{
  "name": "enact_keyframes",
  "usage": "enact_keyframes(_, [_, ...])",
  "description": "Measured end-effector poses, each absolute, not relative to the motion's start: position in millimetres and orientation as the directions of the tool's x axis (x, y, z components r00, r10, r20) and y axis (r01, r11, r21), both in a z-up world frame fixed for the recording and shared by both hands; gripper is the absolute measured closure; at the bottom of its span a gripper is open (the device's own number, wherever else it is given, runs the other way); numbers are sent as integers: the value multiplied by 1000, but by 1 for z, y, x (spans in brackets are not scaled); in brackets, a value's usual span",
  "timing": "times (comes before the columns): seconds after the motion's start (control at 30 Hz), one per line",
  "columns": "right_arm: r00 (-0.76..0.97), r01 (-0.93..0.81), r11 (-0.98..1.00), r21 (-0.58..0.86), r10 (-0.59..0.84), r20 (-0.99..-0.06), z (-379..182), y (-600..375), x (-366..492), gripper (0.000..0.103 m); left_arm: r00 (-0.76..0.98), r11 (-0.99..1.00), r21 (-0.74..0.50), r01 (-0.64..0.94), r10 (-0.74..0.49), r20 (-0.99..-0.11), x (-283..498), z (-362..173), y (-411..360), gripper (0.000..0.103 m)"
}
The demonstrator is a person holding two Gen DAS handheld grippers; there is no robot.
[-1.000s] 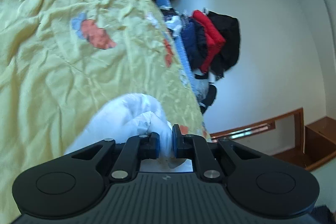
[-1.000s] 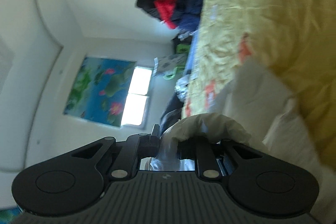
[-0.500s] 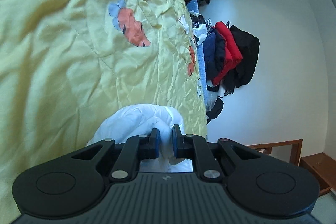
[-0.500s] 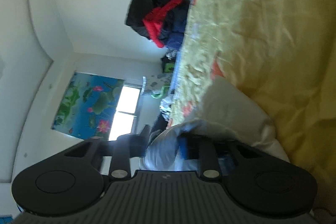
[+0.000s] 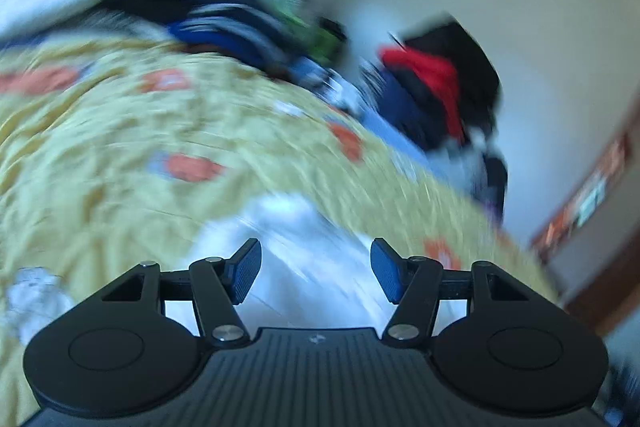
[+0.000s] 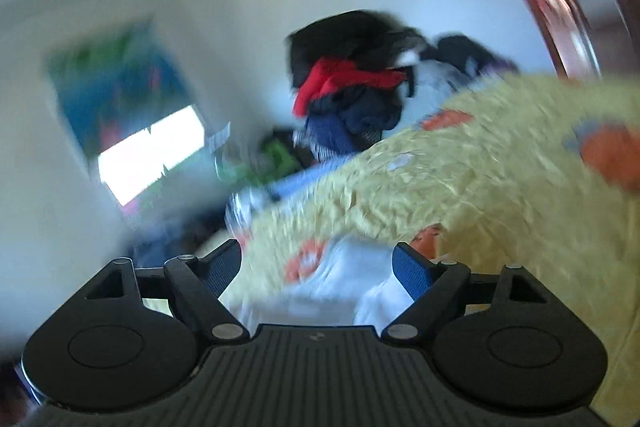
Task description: Fold small clothes
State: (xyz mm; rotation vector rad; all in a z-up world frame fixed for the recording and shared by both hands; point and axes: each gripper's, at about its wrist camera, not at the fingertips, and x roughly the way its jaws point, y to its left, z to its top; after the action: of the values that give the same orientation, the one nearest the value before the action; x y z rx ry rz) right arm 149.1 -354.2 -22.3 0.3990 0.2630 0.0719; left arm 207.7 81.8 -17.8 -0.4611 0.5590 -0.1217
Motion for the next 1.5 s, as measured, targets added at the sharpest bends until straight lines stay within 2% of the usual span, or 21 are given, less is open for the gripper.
enact_keyframes(0.1, [953,-49,975,215,111,-283,-18,-310,157,27,844,950,-301,85,-229,-485,202,-18,21,43])
enact_keyframes(0.2, [942,-79,992,102,108,-319,-18,-277,177,28,832,965,-220,141,-236,-502,206,-22,-20,43])
enact_keyframes(0.3, [934,-121,993,-4,112,-340,-21,-255,194,30,834,986,-105,130,-166,-526,221,-31,-49,43])
enact_keyframes(0.37, [920,-132,991,-17,116,-373,-28,-251,210,30,838,994,-37,98,-102,-537,235,-42,-58,43])
enact_keyframes(0.47, [901,-120,993,-6,107,-420,-40,-250,219,32,828,997,-2,75,-63,-557,249,-56,-56,39])
enact_keyframes(0.53, [893,-113,993,40,119,-434,-49,-258,226,30,831,998,-20,59,-60,-553,254,-64,-53,32])
enact_keyframes(0.63, [885,-98,989,107,136,-445,-65,-268,240,25,838,998,-8,56,-51,-543,264,-76,-52,22])
enact_keyframes(0.73, [886,-86,987,139,139,-442,-79,-273,249,20,843,997,-39,68,-79,-533,273,-87,-45,19])
enact_keyframes(0.8, [883,-87,981,175,157,-442,-85,-277,255,19,844,996,-67,62,-88,-529,276,-91,-42,18])
enact_keyframes(1.07, [878,-70,967,244,175,-445,-80,-288,242,20,853,996,-42,74,-85,-514,259,-89,-40,18])
enact_keyframes(1.2, [910,-36,920,391,192,-368,-61,-315,192,19,877,994,-75,76,-103,-469,224,-75,-32,18])
enact_keyframes(1.4, [951,53,920,389,72,-301,-50,-347,108,18,911,991,-75,115,-135,-391,161,-61,-41,18])
enact_keyframes(1.5, [951,128,918,376,-6,-309,-52,-366,81,10,912,988,-56,147,-157,-379,136,-60,-49,18])
